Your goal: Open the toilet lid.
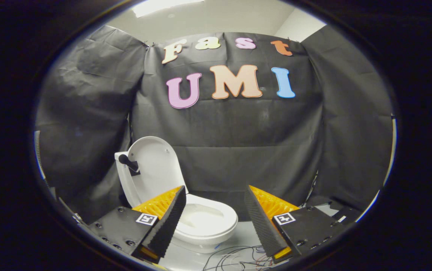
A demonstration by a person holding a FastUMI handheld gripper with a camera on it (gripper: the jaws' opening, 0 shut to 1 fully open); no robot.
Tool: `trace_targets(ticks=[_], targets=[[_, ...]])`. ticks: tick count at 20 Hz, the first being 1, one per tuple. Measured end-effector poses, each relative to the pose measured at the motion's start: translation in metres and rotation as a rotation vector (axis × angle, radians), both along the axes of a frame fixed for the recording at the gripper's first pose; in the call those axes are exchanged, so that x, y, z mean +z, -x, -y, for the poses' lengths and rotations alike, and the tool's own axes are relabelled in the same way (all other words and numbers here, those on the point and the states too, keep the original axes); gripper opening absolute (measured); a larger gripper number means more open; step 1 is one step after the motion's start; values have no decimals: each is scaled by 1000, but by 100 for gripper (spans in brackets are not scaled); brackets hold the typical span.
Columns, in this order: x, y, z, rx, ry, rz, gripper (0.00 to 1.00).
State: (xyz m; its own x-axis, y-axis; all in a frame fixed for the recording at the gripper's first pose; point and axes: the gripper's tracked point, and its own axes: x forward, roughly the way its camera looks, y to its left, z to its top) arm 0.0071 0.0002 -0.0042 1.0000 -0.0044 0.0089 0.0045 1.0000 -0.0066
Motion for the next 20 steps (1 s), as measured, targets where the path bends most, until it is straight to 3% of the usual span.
trace_targets(ticks=[20], targets=[[4, 3, 2, -1, 6, -5, 96]])
